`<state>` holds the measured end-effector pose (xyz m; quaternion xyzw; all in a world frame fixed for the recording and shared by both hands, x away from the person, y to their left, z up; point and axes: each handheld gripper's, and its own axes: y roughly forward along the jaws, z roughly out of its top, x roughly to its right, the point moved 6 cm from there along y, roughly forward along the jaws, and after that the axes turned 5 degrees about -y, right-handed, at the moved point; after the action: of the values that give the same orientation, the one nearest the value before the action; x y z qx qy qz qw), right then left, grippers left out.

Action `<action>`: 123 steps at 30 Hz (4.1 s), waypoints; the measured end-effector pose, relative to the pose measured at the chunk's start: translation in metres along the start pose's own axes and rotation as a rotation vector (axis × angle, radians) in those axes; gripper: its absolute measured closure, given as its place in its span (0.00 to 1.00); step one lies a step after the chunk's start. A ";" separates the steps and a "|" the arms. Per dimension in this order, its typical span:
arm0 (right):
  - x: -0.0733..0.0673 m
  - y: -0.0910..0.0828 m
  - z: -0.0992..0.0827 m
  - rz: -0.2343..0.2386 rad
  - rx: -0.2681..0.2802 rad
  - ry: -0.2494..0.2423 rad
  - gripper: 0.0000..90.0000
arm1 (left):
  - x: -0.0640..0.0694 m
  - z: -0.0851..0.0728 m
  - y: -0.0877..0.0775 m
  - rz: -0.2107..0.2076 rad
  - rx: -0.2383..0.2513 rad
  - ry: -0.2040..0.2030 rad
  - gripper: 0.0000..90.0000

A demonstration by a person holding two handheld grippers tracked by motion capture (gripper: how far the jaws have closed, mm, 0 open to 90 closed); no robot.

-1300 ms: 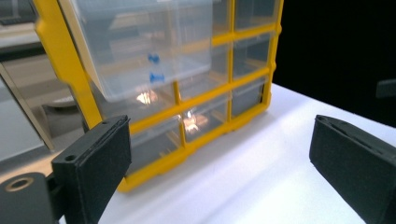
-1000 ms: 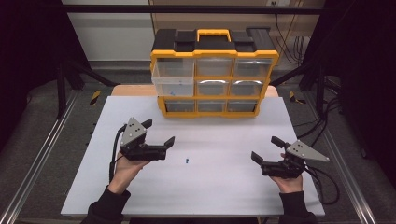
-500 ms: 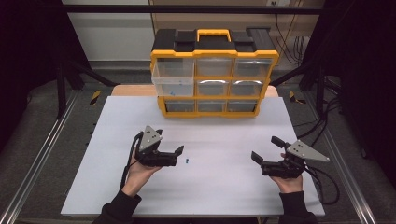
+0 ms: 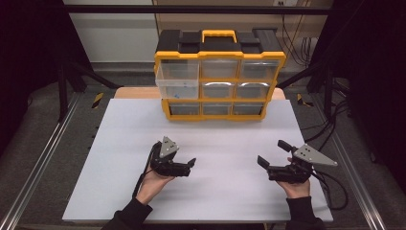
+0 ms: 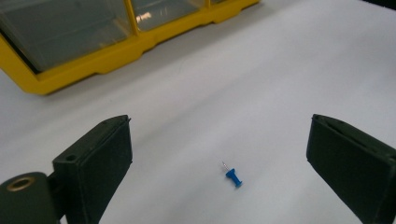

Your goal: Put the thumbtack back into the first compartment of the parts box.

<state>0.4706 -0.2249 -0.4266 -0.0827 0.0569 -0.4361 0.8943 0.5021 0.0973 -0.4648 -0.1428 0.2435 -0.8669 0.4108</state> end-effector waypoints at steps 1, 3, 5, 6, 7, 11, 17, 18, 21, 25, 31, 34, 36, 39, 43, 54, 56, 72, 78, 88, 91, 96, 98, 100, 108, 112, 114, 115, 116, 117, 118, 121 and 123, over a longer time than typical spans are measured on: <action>0.000 0.000 0.000 0.000 0.001 0.001 0.01 | 0.001 -0.003 0.003 0.001 -0.006 -0.003 0.08; 0.000 0.000 0.000 -0.001 0.002 0.003 0.01 | 0.002 -0.006 0.007 0.004 -0.024 -0.007 0.09; 0.000 0.000 0.000 -0.001 0.000 0.002 0.01 | 0.003 -0.011 0.012 0.009 -0.048 -0.011 0.11; 0.000 0.000 0.000 -0.001 0.003 0.003 0.01 | 0.003 -0.012 0.013 0.011 -0.058 -0.012 0.12; 0.000 0.000 0.000 -0.002 0.003 0.002 0.01 | 0.002 -0.014 0.015 0.015 -0.064 -0.020 0.13; 0.000 0.000 0.000 -0.003 0.000 0.004 0.01 | 0.003 -0.021 0.021 0.019 -0.085 -0.036 0.21; 0.000 0.000 0.000 -0.004 0.000 0.004 0.01 | 0.006 -0.028 0.028 0.031 -0.114 -0.025 0.38; 0.000 0.000 0.000 -0.003 -0.003 0.004 0.01 | 0.007 -0.029 0.029 0.032 -0.124 -0.027 0.41; 0.000 0.001 0.000 -0.004 -0.002 -0.003 0.01 | 0.008 -0.033 0.033 0.024 -0.141 -0.030 0.51; 0.000 0.000 0.000 -0.004 -0.003 0.004 0.01 | 0.010 -0.034 0.036 0.018 -0.149 -0.040 0.59; 0.000 0.000 0.000 -0.004 0.000 0.003 0.01 | 0.011 -0.035 0.038 0.019 -0.163 -0.042 0.71; 0.000 0.000 0.000 -0.003 0.001 0.001 0.01 | 0.012 -0.037 0.040 0.025 -0.174 -0.039 0.75; 0.001 0.000 0.000 -0.004 0.001 0.002 0.01 | 0.013 -0.038 0.041 0.028 -0.181 -0.038 0.78; 0.000 0.000 0.001 -0.005 0.001 0.003 0.01 | 0.015 -0.039 0.043 0.029 -0.188 -0.035 0.83; 0.001 0.000 0.001 -0.006 0.001 0.006 0.01 | 0.015 -0.039 0.044 0.042 -0.186 -0.021 0.88; 0.000 0.000 0.001 -0.003 0.003 0.003 0.01 | 0.014 -0.039 0.043 0.026 -0.185 -0.022 0.94; 0.000 -0.001 0.001 -0.003 0.003 0.005 0.01 | 0.014 -0.038 0.042 0.021 -0.179 -0.021 0.94; -0.001 0.001 0.000 -0.001 -0.001 0.001 0.01 | 0.010 -0.009 0.005 -0.016 -0.071 -0.040 0.94; -0.001 0.001 0.000 0.000 -0.002 0.000 0.01 | 0.010 0.006 -0.013 -0.029 -0.028 -0.044 0.94; -0.001 0.002 -0.001 -0.002 -0.009 -0.005 0.01 | 0.002 0.044 -0.052 -0.042 0.088 -0.040 0.94; -0.001 0.002 -0.001 -0.004 -0.011 -0.004 0.01 | -0.002 0.055 -0.060 -0.036 0.113 -0.038 0.94; -0.001 0.002 -0.001 -0.002 -0.009 -0.006 0.01 | -0.007 0.078 -0.071 -0.019 0.148 -0.028 0.94; -0.001 0.002 -0.001 -0.003 -0.010 -0.002 0.01 | -0.009 0.085 -0.075 -0.013 0.158 -0.025 0.94; -0.001 0.002 -0.001 -0.002 -0.009 -0.004 0.01 | -0.011 0.092 -0.078 -0.013 0.165 -0.025 0.94; -0.001 0.002 -0.001 -0.002 -0.009 -0.004 0.01 | -0.015 0.123 -0.090 0.012 0.191 0.007 0.94; -0.001 0.002 -0.001 -0.002 -0.009 -0.004 0.01 | -0.017 0.137 -0.096 0.023 0.204 0.020 0.94; -0.001 0.002 -0.001 -0.005 -0.008 0.000 0.01 | -0.018 0.143 -0.099 0.023 0.216 0.016 0.94; -0.001 0.002 -0.001 -0.005 -0.008 0.002 0.01 | -0.019 0.146 -0.100 0.024 0.218 0.016 0.94; -0.001 0.002 -0.001 -0.004 -0.009 0.000 0.01 | -0.019 0.149 -0.100 0.030 0.222 0.018 0.94; -0.001 0.002 -0.001 -0.003 -0.008 -0.002 0.01 | -0.019 0.152 -0.100 0.034 0.222 0.021 0.94; -0.001 0.002 -0.001 -0.003 -0.008 -0.002 0.01 | -0.020 0.154 -0.100 0.038 0.219 0.026 0.94; 0.000 0.002 -0.001 -0.004 -0.008 -0.002 0.01 | -0.021 0.163 -0.100 0.052 0.224 0.041 0.94; -0.001 0.002 -0.001 -0.002 -0.008 0.000 0.01 | -0.022 0.169 -0.100 0.051 0.232 0.034 0.94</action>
<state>0.4714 -0.2233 -0.4279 -0.0865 0.0589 -0.4369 0.8934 0.5272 0.1175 -0.2700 -0.0733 0.1519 -0.8808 0.4425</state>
